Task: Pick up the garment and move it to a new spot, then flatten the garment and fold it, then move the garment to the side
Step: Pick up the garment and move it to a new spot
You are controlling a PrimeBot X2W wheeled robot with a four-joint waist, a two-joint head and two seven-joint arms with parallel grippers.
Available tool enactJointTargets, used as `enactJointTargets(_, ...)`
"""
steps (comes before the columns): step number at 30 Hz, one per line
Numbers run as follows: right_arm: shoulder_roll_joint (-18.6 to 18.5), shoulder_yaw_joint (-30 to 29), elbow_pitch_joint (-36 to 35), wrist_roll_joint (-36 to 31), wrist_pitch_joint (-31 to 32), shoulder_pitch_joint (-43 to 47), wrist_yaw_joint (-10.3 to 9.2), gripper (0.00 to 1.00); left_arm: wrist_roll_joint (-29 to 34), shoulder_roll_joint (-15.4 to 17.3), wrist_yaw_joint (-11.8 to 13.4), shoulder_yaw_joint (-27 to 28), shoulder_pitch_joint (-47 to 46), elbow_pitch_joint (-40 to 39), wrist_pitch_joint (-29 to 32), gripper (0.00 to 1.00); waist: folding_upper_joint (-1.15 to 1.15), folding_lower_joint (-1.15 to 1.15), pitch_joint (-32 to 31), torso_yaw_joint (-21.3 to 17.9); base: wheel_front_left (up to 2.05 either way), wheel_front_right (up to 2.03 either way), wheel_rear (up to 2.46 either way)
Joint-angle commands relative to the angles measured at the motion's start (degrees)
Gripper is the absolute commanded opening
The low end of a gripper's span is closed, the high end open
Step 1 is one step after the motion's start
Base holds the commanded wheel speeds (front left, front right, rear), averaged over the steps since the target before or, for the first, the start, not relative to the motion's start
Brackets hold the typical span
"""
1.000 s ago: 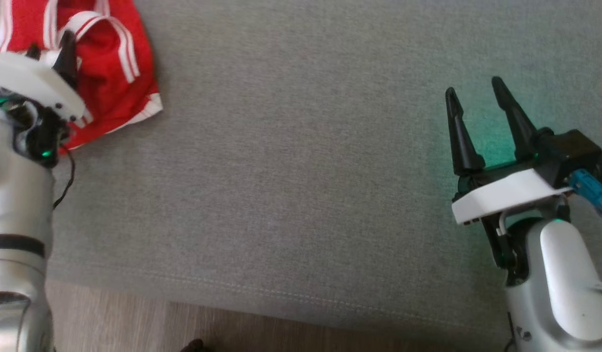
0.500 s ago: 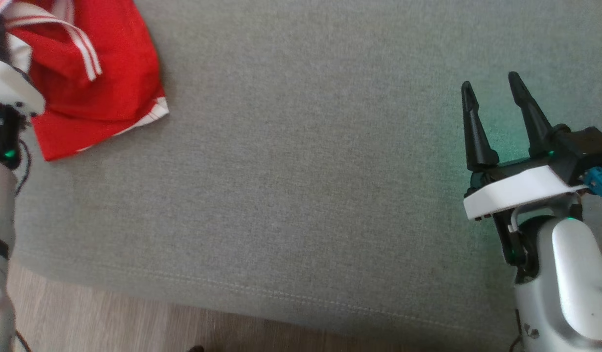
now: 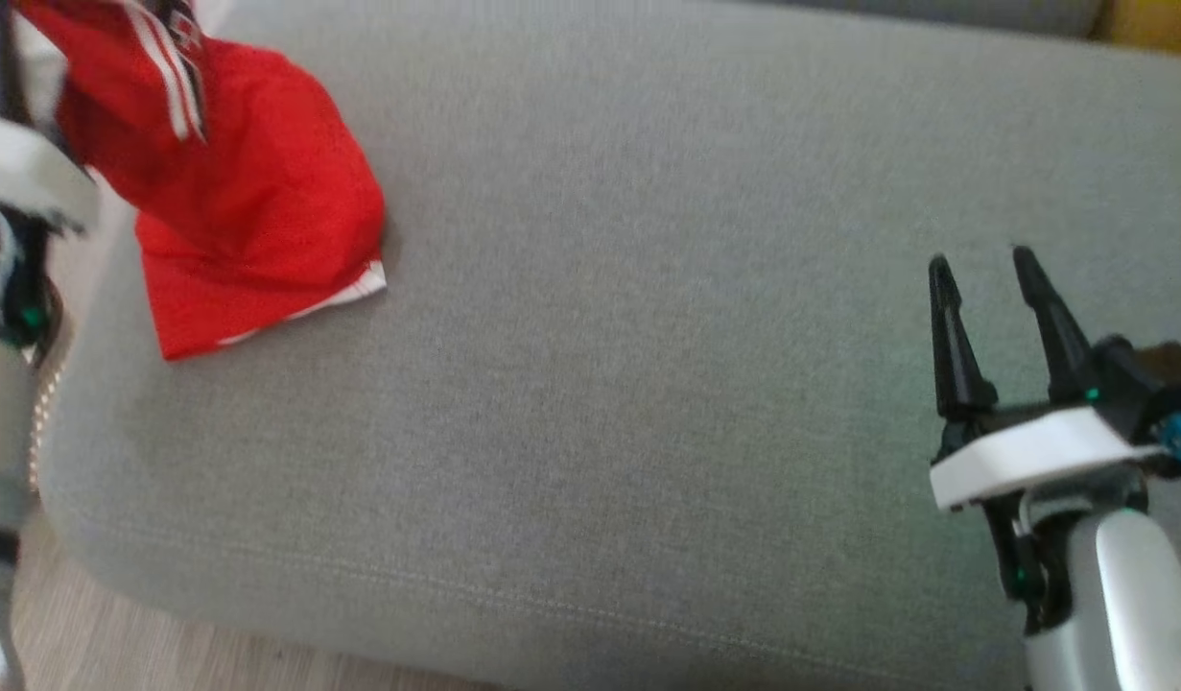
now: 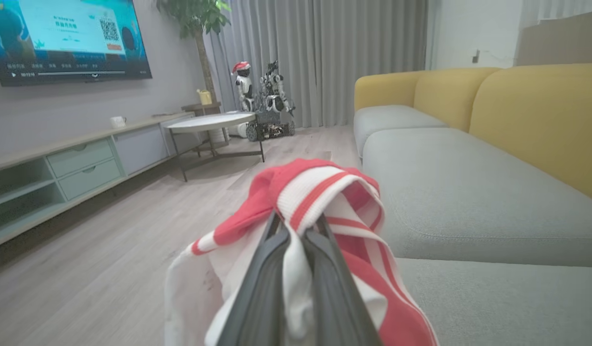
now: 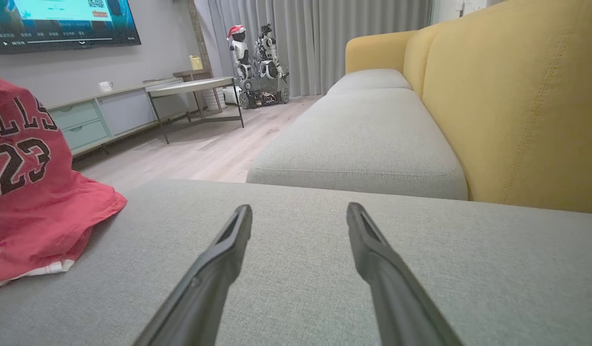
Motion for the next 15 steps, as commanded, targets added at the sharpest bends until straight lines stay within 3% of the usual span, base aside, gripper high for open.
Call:
enactJointTargets(1,0.0,1.16,-2.22,0.63,-0.56,0.16,-0.04,1.0,0.41,3.93,0.88,1.44,0.86,-4.36,-0.66,0.0,0.0,0.0,-3.47,-0.82,0.0,0.0,0.0)
enactJointTargets(7,0.0,0.77,-3.83,1.35,-0.89,3.5,-0.04,1.0,0.12,4.82,3.86,1.21,10.84,-18.95,2.57,0.0,0.0,0.0,-6.65,-2.93,0.0,0.0,0.0)
enactJointTargets(15,0.0,1.02,-5.88,2.06,-0.04,5.77,-0.04,1.0,0.59,4.4,9.29,-1.3,24.7,-41.78,10.01,0.0,0.0,0.0,-8.26,-9.39,0.0,0.0,0.0)
